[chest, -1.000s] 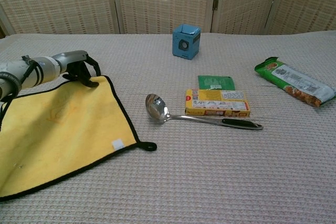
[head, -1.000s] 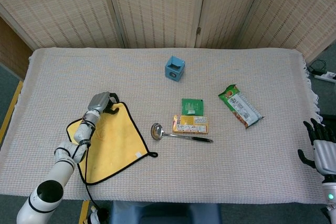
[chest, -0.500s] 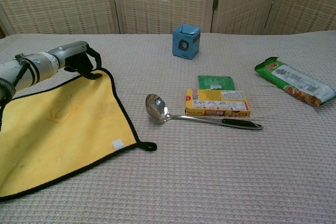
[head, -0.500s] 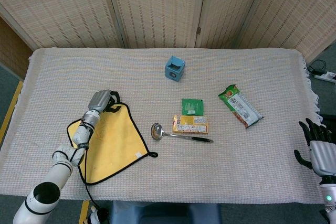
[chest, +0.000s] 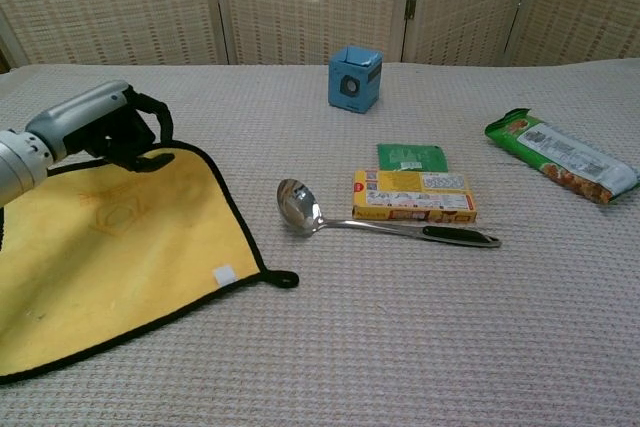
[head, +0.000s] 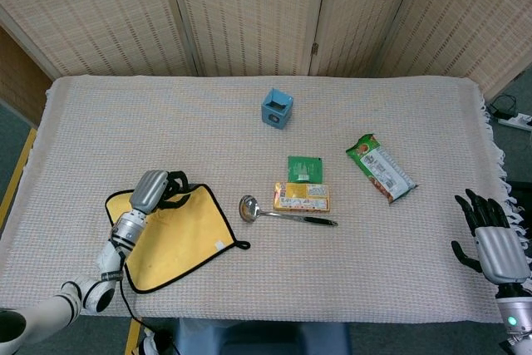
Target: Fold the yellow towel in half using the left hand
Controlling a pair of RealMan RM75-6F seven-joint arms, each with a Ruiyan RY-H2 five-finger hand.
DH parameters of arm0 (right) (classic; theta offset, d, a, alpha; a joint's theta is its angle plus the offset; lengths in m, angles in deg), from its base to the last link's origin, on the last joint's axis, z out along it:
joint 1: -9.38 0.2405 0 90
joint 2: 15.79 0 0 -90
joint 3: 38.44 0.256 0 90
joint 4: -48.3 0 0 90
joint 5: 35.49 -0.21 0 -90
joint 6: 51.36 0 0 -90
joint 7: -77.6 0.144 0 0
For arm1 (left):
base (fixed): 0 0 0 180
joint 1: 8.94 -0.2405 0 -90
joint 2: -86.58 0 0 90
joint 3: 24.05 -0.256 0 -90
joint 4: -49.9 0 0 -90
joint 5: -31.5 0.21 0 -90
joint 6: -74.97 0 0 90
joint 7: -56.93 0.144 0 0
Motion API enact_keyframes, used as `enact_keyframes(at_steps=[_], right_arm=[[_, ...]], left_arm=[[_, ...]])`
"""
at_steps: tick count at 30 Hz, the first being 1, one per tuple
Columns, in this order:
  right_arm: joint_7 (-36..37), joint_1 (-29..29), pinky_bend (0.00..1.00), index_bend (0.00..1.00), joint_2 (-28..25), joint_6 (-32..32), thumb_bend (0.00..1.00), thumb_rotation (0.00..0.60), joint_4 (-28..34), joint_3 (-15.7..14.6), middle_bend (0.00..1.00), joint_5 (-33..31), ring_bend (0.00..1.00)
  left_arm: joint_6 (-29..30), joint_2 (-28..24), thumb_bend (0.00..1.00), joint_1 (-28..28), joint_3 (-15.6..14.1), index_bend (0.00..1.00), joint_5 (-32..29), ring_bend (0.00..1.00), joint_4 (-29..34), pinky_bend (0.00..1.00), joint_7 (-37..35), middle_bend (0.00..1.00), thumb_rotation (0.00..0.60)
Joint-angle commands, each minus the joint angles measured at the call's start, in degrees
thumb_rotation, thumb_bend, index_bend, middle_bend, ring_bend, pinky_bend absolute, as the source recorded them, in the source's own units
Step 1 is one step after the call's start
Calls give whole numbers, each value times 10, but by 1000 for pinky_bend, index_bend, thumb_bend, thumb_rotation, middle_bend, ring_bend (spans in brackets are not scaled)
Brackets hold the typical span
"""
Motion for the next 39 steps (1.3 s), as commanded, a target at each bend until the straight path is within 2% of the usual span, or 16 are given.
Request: enact_keyframes(at_steps=[1, 5, 11, 21, 32, 39], right_arm=[[-2, 1, 0, 0, 0, 0, 426, 600, 4, -2, 0, 2, 0], [-3, 0, 0, 0, -2, -4, 426, 600, 9, -4, 0, 9, 0], [-2, -3, 0, 0, -3, -15, 426, 600, 14, -8, 0, 20, 0], [-2, -10, 0, 0, -6, -33, 425, 600, 21, -15, 0, 37, 0], [6, -15, 0, 0, -11, -50, 426, 600, 27, -25, 0, 61, 0], [8, -19, 0, 0, -13, -57, 425, 600, 30, -31, 0, 72, 0]], left_arm=[[87, -77, 390, -91, -45, 634, 13, 1000, 136, 1000, 108, 1000, 600], [115, -88, 389, -129, -74, 630, 28, 1000, 164, 1000, 121, 1000, 600], [132, -88, 390, -165, -102, 626, 47, 1000, 176, 1000, 119, 1000, 600], [137, -60, 390, -202, -127, 625, 70, 1000, 162, 1000, 100, 1000, 600], [161, -48, 390, -231, -145, 624, 104, 1000, 167, 1000, 134, 1000, 600], [167, -53, 390, -250, -153, 624, 111, 1000, 145, 1000, 144, 1000, 600]])
